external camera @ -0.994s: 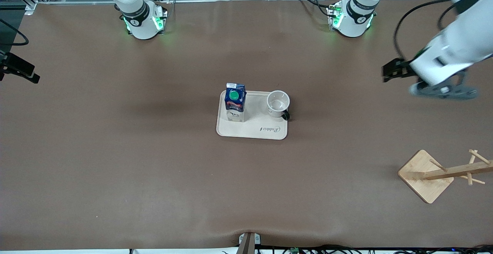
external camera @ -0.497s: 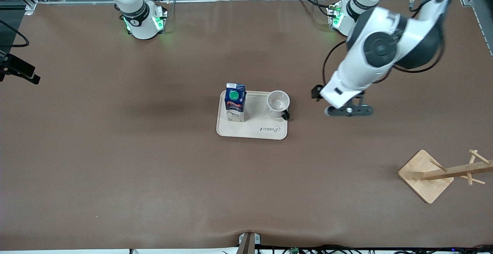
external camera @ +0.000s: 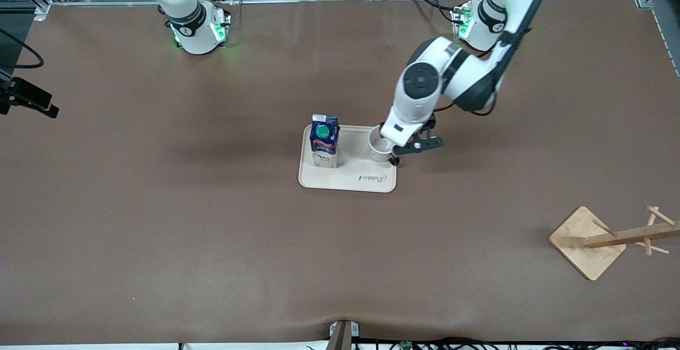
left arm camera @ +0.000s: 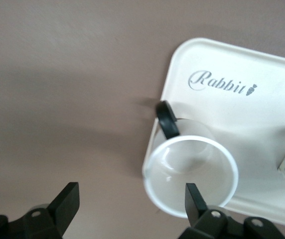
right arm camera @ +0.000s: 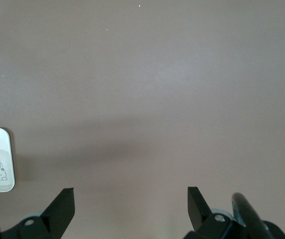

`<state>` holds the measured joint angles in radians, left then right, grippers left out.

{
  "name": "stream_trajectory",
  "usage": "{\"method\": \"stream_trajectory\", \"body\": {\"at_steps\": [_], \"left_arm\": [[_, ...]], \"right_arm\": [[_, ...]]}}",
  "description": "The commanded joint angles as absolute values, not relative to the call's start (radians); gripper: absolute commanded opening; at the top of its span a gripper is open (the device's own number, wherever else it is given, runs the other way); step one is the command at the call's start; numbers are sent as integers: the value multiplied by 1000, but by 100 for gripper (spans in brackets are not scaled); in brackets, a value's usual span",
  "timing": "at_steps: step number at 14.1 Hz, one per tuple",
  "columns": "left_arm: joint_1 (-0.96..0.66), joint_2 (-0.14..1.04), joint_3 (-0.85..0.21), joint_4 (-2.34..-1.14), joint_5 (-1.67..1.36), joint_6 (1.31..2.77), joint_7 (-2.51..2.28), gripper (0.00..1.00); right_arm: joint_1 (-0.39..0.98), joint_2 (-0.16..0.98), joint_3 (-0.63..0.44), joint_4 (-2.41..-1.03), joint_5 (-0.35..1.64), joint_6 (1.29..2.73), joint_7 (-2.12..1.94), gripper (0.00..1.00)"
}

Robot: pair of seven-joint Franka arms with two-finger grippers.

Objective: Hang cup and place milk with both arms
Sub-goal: 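Grasp the white mug rim with the left gripper and lift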

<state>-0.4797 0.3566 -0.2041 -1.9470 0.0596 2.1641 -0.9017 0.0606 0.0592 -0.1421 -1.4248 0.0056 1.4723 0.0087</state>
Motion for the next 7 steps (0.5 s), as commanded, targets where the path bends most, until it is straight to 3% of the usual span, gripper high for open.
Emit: {"method": "stream_trajectory", "body": {"at_steps": [1,4,7], "left_arm": [[-494,411,-196,-1940,81,2224,-969,81],[-523,454,-196,-1940,81,2261,-1073,64],[-529,466,-196,-1939,81,2261,-1103,23]], "right_arm": [[60,64,-138,-1416,-3,1462,18,100],[52,81,-140,-1417,-3,1463,20,100],[61,83,-138,-1419,-3,1463,20,100]]}}
